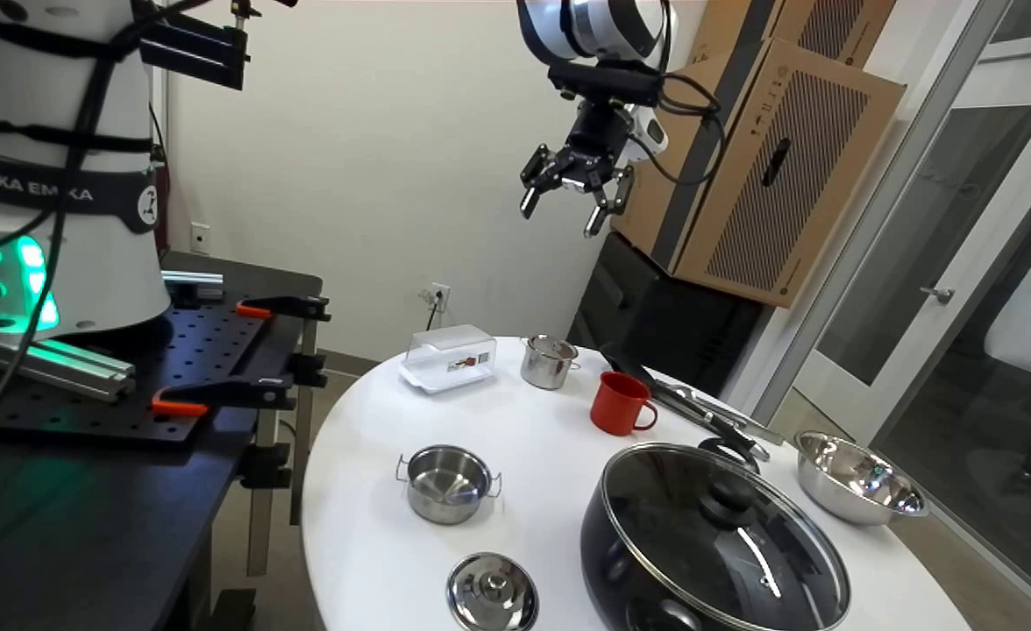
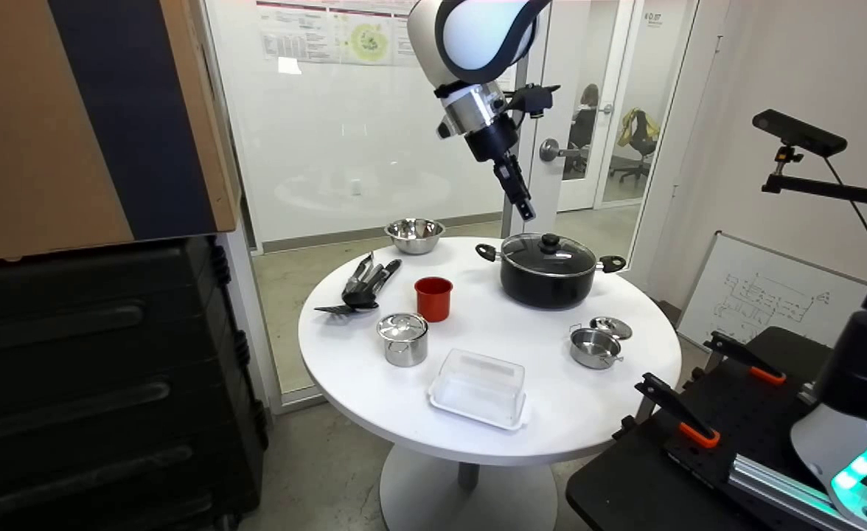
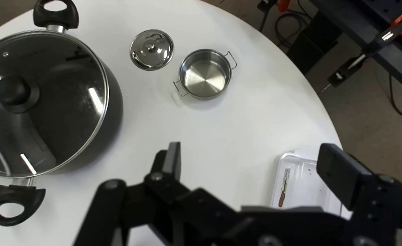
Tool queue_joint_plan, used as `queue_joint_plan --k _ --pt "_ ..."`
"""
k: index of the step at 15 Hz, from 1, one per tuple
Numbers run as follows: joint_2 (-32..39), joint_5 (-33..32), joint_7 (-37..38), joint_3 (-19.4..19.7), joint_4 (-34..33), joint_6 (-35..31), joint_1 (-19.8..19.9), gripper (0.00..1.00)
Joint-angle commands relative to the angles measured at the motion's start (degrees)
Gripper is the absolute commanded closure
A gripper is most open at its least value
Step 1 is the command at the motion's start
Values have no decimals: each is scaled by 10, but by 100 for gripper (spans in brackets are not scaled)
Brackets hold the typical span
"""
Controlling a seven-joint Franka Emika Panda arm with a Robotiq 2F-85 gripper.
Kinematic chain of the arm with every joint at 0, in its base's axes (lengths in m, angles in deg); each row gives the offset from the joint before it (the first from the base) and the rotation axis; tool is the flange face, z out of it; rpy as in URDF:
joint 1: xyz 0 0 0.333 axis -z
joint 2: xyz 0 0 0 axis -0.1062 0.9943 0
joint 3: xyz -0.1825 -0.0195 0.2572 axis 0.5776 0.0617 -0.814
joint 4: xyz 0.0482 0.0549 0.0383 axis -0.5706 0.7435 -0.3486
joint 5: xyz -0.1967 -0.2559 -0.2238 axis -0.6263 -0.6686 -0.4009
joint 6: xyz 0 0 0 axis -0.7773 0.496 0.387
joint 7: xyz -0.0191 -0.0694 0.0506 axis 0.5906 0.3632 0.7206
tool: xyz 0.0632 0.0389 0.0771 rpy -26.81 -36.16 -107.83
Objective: Remove the lid from the silver pot
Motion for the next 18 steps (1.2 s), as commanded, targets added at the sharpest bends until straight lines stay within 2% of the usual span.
queue_joint_plan --k 1,3,6,11,14,18 --pt "1 -1 0 -3 -2 3 2 0" --pt "16 3 -18 -8 -3 7 -1 0" --pt "40 -49 -56 -20 -7 -59 -12 0" --pt "112 -132 -82 -30 -50 -168 -39 0" --pt "150 -145 -59 -32 -75 -256 -49 0" --pt "194 -128 11 -17 -111 -311 -65 0"
